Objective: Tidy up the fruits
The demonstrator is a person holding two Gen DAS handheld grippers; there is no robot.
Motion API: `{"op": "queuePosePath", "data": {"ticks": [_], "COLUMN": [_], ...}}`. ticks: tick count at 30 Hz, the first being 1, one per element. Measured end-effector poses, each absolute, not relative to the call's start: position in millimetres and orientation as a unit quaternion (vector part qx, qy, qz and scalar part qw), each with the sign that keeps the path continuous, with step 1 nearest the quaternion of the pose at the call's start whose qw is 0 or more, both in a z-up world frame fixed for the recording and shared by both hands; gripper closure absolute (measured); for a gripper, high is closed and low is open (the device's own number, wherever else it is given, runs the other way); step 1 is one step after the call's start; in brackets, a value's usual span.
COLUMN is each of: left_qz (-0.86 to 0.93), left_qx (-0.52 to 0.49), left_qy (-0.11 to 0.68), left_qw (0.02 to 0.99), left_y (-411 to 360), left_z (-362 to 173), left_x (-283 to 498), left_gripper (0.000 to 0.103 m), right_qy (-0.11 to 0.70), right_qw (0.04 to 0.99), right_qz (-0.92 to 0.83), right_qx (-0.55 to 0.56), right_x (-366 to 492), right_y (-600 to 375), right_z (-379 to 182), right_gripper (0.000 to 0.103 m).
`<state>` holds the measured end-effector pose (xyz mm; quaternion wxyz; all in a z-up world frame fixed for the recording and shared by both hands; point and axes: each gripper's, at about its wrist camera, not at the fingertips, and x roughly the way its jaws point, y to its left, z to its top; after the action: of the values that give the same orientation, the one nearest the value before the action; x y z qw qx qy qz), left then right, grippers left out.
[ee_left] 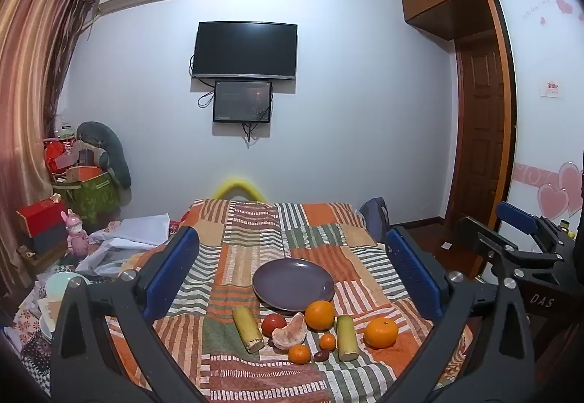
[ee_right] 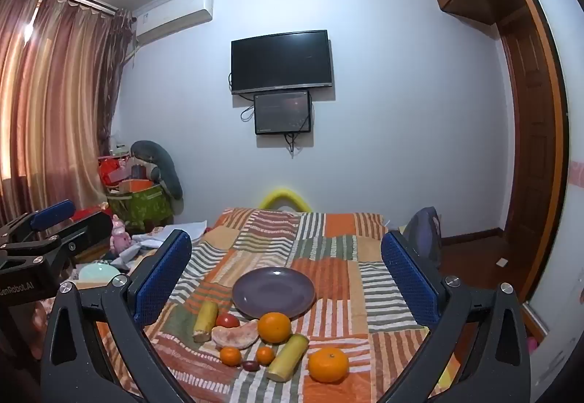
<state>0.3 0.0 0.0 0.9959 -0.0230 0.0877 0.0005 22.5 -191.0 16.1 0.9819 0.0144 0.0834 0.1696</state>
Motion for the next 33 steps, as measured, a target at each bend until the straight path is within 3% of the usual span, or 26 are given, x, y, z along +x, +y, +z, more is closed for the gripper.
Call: {"op": "queuePosePath", "data": {"ticks": [33], "left_qz": [-0.006], "left_qx": [-0.023], "left_qy": [0.097], "left_qw": [0.995], "left_y": [-1.5], "left_z": [-2.4], "left_x": [6.8], "left_gripper": [0.0], "right_qy": [0.093], "right_qw": [0.982], "right_qz": [0.166], "right_qx": [0.018], "right_x": [20.3], "right_y": [-189.2], "right_z": [15.1], "right_gripper": [0.0]}}
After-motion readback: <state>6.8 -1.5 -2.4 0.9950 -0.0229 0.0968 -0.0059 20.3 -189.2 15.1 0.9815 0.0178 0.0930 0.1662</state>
